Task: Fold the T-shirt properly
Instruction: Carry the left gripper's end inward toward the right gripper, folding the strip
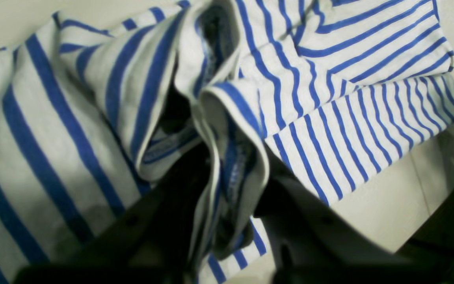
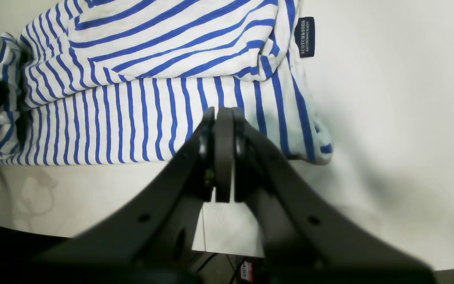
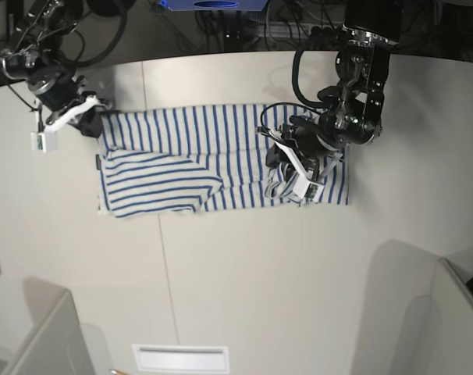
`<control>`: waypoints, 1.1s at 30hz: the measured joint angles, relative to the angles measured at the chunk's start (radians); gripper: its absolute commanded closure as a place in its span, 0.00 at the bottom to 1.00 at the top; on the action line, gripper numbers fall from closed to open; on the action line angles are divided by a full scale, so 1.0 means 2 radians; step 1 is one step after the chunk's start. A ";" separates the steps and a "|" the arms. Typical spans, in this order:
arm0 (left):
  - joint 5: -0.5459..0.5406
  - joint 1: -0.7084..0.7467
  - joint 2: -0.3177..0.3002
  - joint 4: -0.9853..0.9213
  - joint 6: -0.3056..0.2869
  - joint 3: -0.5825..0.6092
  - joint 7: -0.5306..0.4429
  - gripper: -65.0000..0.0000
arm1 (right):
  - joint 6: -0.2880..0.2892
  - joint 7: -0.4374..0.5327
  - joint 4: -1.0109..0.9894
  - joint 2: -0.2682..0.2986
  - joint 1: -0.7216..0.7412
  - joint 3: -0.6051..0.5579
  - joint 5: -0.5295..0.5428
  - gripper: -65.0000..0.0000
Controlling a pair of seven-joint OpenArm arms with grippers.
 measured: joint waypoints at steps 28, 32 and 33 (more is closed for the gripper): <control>-0.003 -0.015 0.054 -0.028 0.000 0.002 0.001 0.48 | 0.000 0.000 0.000 0.000 -0.001 0.000 0.000 1.00; -0.001 -0.018 0.060 -0.027 0.002 0.032 0.000 0.48 | 0.000 0.000 0.000 0.000 -0.001 0.000 0.000 1.00; -0.001 -0.022 0.060 -0.027 0.002 0.049 0.001 0.48 | 0.000 0.000 0.000 0.000 -0.001 0.000 0.000 1.00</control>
